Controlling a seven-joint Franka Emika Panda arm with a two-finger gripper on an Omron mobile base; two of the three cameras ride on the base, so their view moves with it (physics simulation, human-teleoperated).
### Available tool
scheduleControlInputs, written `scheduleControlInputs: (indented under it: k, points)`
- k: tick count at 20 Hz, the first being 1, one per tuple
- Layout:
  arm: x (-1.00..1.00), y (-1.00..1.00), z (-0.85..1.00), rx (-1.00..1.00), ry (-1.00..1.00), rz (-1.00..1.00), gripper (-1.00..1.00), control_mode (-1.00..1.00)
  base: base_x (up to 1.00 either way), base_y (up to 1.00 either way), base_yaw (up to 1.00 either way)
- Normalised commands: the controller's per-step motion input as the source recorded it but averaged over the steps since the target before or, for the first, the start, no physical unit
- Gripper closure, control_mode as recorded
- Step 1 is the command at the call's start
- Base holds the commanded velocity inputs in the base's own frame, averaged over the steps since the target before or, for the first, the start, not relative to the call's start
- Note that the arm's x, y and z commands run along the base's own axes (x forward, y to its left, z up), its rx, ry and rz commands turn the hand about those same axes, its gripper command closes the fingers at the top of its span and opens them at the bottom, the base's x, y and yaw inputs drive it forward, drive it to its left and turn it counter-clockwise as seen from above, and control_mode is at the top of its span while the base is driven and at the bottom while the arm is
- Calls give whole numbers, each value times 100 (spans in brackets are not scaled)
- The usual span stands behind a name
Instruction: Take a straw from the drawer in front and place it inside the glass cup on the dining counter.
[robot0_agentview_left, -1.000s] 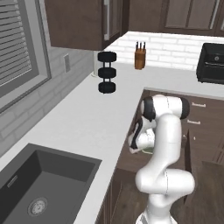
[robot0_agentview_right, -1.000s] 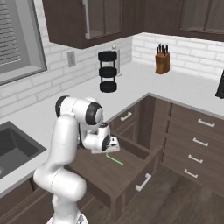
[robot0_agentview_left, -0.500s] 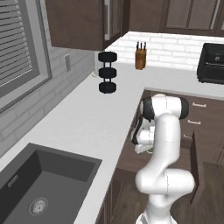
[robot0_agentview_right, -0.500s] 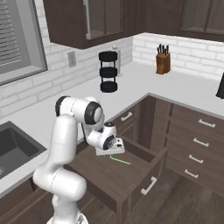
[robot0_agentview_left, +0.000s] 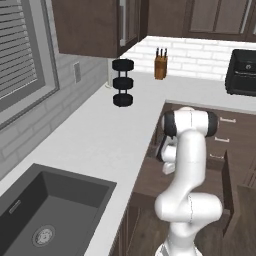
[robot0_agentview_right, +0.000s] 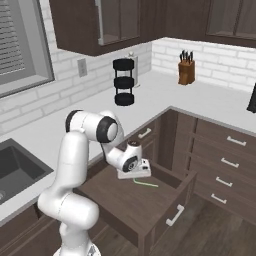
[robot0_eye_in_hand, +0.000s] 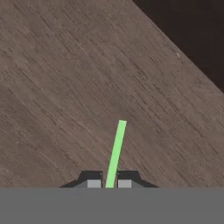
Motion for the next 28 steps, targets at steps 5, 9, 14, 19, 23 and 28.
scheduleControlInputs:
  k: [5, 9, 14, 19, 23, 28]
  points:
    - [0, -21, 56, 2, -3, -5, 100, -100, 0, 0, 0]
    - [-18, -1, 97, 9, -13, -5, 100, -100, 0, 0, 0]
    - [-41, 42, 100, 19, -19, -11, 100, -100, 0, 0, 0]
    - [-35, 65, 100, 14, -31, -18, 100, -100, 0, 0, 0]
    - [-2, 44, 100, 8, -22, -16, 100, -100, 0, 0, 0]
    - [0, 7, 100, 12, -5, -20, 100, -100, 0, 0, 0]
